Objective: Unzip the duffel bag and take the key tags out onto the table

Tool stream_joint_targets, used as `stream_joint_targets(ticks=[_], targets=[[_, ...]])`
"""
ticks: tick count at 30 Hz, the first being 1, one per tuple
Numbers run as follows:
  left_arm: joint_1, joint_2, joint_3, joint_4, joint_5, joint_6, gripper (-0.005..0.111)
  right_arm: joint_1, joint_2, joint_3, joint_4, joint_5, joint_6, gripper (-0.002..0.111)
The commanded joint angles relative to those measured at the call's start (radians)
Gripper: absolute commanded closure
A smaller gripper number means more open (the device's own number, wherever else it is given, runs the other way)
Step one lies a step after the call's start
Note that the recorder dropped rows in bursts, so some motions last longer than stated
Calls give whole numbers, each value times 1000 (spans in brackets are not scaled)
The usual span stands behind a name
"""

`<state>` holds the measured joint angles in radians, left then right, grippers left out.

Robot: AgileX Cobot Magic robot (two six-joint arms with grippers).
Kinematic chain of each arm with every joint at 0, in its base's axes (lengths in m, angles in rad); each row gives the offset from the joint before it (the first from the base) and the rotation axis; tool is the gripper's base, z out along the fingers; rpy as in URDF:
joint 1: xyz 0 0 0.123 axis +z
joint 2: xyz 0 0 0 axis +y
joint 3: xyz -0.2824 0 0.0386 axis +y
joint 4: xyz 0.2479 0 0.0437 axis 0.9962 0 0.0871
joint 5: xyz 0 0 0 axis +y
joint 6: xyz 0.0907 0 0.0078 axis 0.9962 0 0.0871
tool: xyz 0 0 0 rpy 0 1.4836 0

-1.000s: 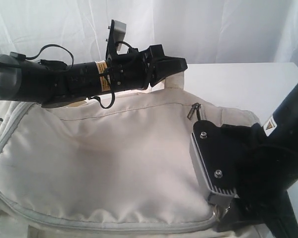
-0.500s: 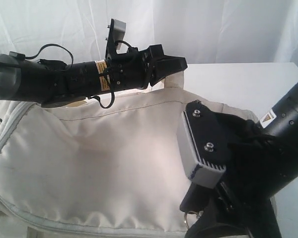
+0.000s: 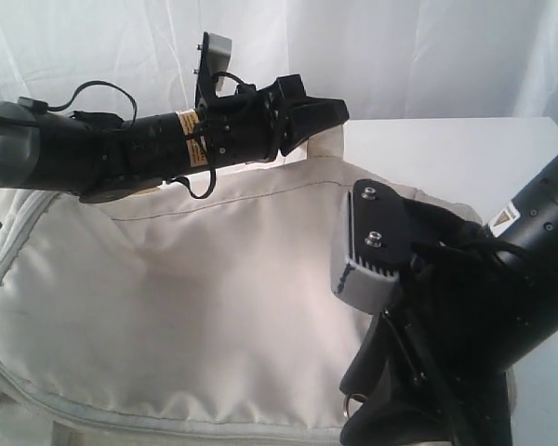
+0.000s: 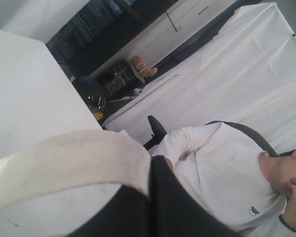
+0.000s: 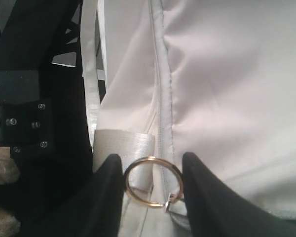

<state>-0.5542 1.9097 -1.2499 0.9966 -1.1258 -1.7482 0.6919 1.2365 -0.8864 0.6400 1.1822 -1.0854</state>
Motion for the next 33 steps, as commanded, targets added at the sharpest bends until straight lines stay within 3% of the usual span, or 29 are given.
stream_joint_targets(ticks=[1, 12, 22, 24, 28, 31, 33], targets=[[-4, -41, -20, -115, -95, -4, 107, -1, -27, 3, -35, 39, 95, 98], [-4, -41, -20, -181, -22, 42, 107, -1, -49, 37, -38, 39, 183, 98], [-4, -41, -20, -126, -21, 168, 107, 28, -49, 130, 48, 39, 138, 98], [-4, -41, -20, -75, 6, 211, 100, 28, -49, 130, 48, 39, 138, 98], [-4, -41, -20, -51, 56, 204, 71, 28, -46, 130, 119, 39, 140, 98], [-4, -42, -20, -38, 37, 204, 62, 28, -46, 130, 141, 21, 140, 98], [-4, -49, -20, 58, -6, 212, 56, 28, -46, 130, 141, -13, 140, 98]])
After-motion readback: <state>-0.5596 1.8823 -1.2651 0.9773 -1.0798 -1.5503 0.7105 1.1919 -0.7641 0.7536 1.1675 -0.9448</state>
